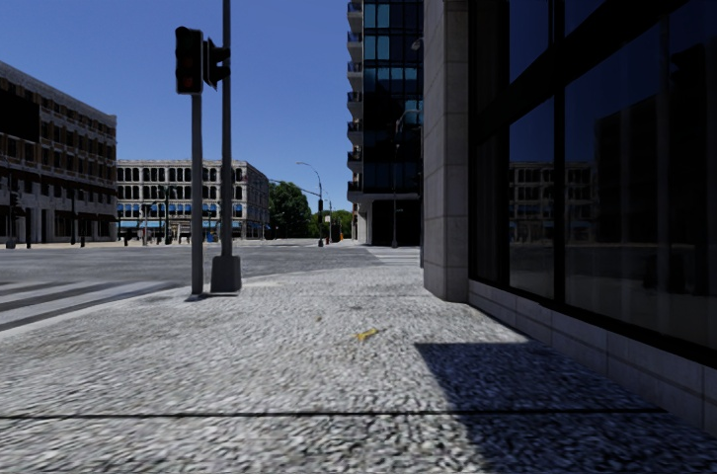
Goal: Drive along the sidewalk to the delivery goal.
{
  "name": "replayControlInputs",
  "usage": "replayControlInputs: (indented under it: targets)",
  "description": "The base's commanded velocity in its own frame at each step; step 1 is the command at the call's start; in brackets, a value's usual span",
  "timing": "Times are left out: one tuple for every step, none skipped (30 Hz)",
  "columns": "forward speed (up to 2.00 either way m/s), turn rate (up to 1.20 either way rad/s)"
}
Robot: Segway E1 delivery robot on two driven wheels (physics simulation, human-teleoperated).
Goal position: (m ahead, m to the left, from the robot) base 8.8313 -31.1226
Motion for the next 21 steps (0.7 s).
replayControlInputs:
  targets:
    - [2.0, 0.0]
    - [2.0, 0.0]
    - [2.0, 0.0]
    - [2.0, 0.0]
    - [2.0, 0.0]
    - [2.0, 0.0]
    - [2.0, 0.0]
    - [2.0, 0.0]
    - [2.0, 0.0]
    - [2.0, 0.0]
    - [2.0, 0.0]
    - [2.0, 0.0]
    - [2.0, 0.0]
    - [2.0, 0.0]
    - [2.0, 0.0]
    - [2.0, 0.0]
    - [2.0, 0.0]
    - [2.0, 0.0]
    - [2.0, 0.0]
    - [2.0, 0.0]
    - [2.0, 0.0]
